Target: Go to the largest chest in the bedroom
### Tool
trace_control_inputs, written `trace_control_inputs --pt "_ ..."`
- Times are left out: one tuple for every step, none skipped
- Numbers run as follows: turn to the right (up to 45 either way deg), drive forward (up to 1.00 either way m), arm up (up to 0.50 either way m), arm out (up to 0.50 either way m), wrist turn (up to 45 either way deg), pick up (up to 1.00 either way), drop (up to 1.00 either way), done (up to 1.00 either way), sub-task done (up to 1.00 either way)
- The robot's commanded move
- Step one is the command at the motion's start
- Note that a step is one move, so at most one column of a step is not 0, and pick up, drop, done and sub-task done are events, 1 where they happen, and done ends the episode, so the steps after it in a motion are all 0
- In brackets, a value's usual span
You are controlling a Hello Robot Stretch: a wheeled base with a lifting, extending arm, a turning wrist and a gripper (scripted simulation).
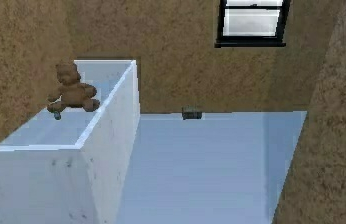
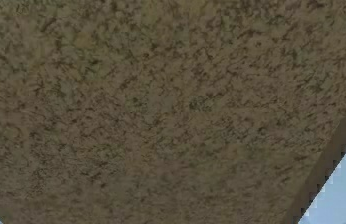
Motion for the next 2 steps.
trace_control_inputs --pt "0.0 1.00 0.00 0.00 0.0 0.00 0.00 0.00 0.00" --pt "0.0 0.85 0.00 0.00 0.0 0.00 0.00 0.00 0.00"
